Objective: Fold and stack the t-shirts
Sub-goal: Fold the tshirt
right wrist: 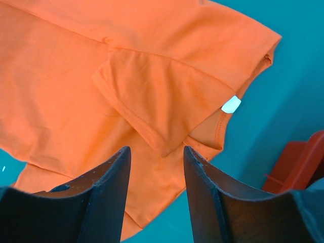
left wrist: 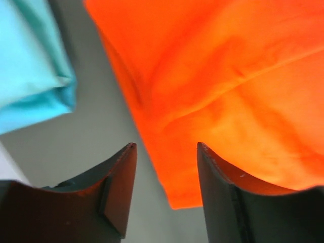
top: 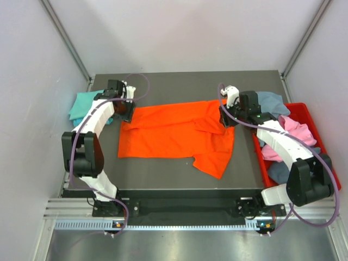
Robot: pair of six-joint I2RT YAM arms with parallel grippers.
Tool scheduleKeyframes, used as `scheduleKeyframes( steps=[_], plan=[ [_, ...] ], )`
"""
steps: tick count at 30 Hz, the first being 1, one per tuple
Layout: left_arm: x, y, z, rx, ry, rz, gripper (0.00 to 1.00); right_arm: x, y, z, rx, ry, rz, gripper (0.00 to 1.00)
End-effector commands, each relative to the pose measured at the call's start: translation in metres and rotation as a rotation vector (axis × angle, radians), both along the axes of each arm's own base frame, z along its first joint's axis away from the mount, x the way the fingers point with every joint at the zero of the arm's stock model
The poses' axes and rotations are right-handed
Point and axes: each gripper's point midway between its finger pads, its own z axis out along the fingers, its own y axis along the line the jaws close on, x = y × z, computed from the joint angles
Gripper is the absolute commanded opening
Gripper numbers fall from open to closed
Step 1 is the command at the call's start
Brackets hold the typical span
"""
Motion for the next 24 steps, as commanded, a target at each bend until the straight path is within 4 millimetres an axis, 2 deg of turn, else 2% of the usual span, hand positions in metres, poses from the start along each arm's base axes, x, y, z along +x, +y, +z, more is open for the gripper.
scheduleKeyframes(
  steps=[1, 4, 6, 11, 14, 22, 24],
  plan=[
    [-0.014, -0.015, -0.004, -0.200, 0.159, 0.101, 0.54, 0.006, 0.011, 0.023, 0.031, -0.071, 0.040, 0.47],
    [-0.013, -0.024, -0.008, -0.275, 0.215, 0.145, 0.51, 0.012, 0.016, 0.014, 0.046, -0.043, 0.044, 0.47],
    [-0.011, -0.013, -0.011, -0.286, 0.220, 0.195, 0.51, 0.017, 0.022, 0.012, 0.059, -0.033, 0.051, 0.47],
    [-0.009, -0.005, -0.024, -0.272, 0.245, 0.216, 0.51, 0.031, 0.032, 0.019, 0.079, -0.041, 0.068, 0.46],
    [-0.006, -0.003, -0.033, -0.272, 0.272, 0.225, 0.49, 0.035, 0.034, 0.017, 0.079, -0.034, 0.074, 0.46],
    [0.011, 0.006, -0.049, -0.257, 0.282, 0.246, 0.43, 0.036, 0.037, 0.009, 0.082, -0.010, 0.080, 0.45],
    [0.015, 0.012, -0.046, -0.243, 0.269, 0.254, 0.43, 0.036, 0.036, 0.004, 0.073, 0.001, 0.082, 0.45]
  ],
)
